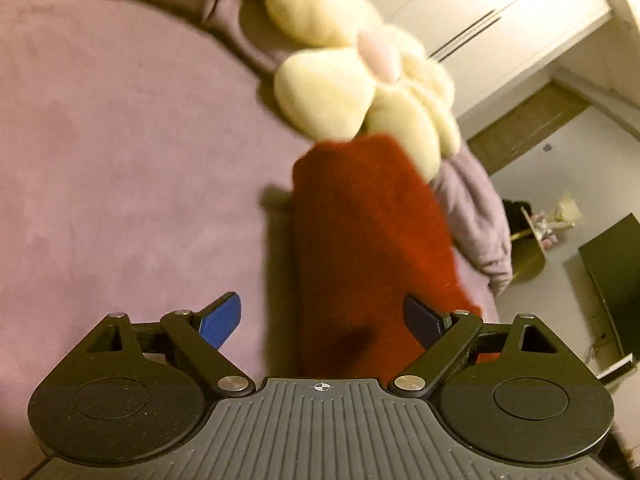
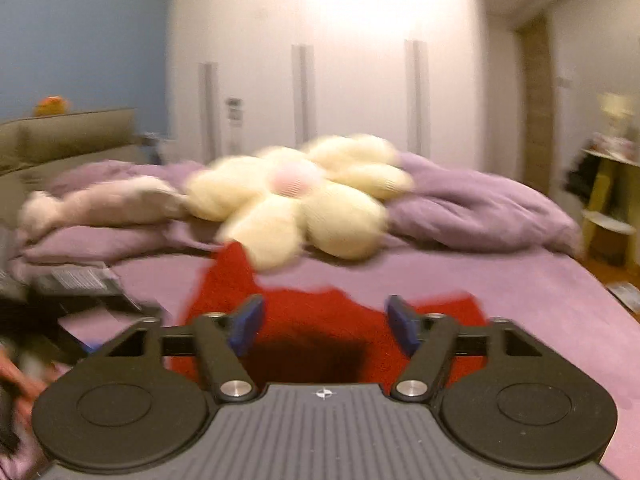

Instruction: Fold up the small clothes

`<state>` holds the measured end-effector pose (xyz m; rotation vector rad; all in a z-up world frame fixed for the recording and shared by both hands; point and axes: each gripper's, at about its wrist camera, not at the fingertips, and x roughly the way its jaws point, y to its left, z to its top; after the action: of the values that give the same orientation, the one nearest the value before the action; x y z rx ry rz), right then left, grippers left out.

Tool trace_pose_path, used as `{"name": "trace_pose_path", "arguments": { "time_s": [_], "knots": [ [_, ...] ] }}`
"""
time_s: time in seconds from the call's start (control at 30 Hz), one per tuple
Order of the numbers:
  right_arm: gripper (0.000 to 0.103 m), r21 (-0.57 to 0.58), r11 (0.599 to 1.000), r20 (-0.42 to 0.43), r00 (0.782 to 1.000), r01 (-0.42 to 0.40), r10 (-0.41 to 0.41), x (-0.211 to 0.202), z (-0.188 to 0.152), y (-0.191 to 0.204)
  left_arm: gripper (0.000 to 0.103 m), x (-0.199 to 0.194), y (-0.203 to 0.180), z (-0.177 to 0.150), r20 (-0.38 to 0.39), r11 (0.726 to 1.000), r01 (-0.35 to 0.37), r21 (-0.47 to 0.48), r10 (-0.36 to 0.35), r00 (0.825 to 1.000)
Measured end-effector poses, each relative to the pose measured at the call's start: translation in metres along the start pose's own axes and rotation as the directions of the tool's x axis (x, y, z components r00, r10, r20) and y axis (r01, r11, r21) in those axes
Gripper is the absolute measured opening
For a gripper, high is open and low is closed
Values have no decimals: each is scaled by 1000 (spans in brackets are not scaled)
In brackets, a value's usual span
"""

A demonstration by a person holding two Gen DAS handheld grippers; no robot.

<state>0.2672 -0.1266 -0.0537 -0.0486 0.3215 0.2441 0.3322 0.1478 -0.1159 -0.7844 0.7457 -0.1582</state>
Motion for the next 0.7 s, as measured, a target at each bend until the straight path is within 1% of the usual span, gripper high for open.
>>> {"name": "trace_pose_path", "arguments": {
  "time_s": [0.03,0.07,0.1,0.13,0.17,0.2,0.23,0.27,0.33,0.4,0.43,0.47,0.5,0.53,0.57,0.6,0.63,0.67,0.7],
  "knots": [
    [80,-21,998,-35,997,-65,64,13,4,6,92,6,2,-2,-23,1000,11,-9,-11,1000],
    [80,-31,993,-82,990,-114,111,27,6,10,92,12,3,-4,-38,1000,18,-16,-18,999],
    [79,-43,990,-123,984,-137,131,39,5,13,92,14,6,-4,-44,1000,19,-17,-19,999],
    [69,-71,986,-172,976,-151,137,53,3,17,92,14,5,-5,-40,1000,23,-9,-24,999],
    [56,-90,983,-208,968,-161,140,62,0,17,92,13,7,-7,-33,1000,29,-1,-29,999],
    [51,-96,978,-249,956,-184,156,69,-3,16,92,12,7,-7,-27,1000,27,5,-27,999],
    [43,-97,975,-269,948,-202,170,72,-6,15,92,13,6,-5,-26,1000,23,9,-23,999],
    [30,-106,971,-277,944,-214,178,72,-8,14,92,15,7,-6,-26,1000,17,12,-17,1000],
    [24,-88,975,-268,947,-205,175,67,-11,10,92,19,6,-4,-20,1000,-4,15,5,1000],
    [20,-50,982,-204,965,-181,167,52,-15,1,92,17,-1,-5,-14,1000,-1,29,1,1000],
    [17,3,990,-165,976,-144,142,40,-18,-7,92,15,-3,-5,-7,999,2,41,-1,1000],
    [15,64,992,-144,983,-106,115,32,-20,-17,92,16,-8,-7,-3,998,7,58,-7,1000],
    [15,145,988,-126,989,-57,76,24,-27,-30,92,19,-14,-9,-10,997,16,75,-15,1000],
    [11,212,977,-126,992,-4,32,17,-37,-41,94,23,-20,-12,-22,996,24,89,-22,1000],
    [0,260,965,-155,988,43,-3,12,-50,-50,94,28,-27,-15,-33,995,32,98,-29,999],
    [0,282,954,-198,979,104,-48,11,-62,-55,94,32,-31,-18,-32,994,38,99,-35,999],
    [0,290,943,-245,965,162,-91,11,-77,-60,94,36,-36,-20,-40,994,48,101,-44,998],
    [0,305,934,-278,956,184,-98,11,-86,-66,94,40,-41,-23,-61,992,54,116,-47,997],
    [0,327,926,-296,951,187,-87,10,-92,-72,93,46,-48,-26,-87,987,47,155,-33,996]
  ]
}}
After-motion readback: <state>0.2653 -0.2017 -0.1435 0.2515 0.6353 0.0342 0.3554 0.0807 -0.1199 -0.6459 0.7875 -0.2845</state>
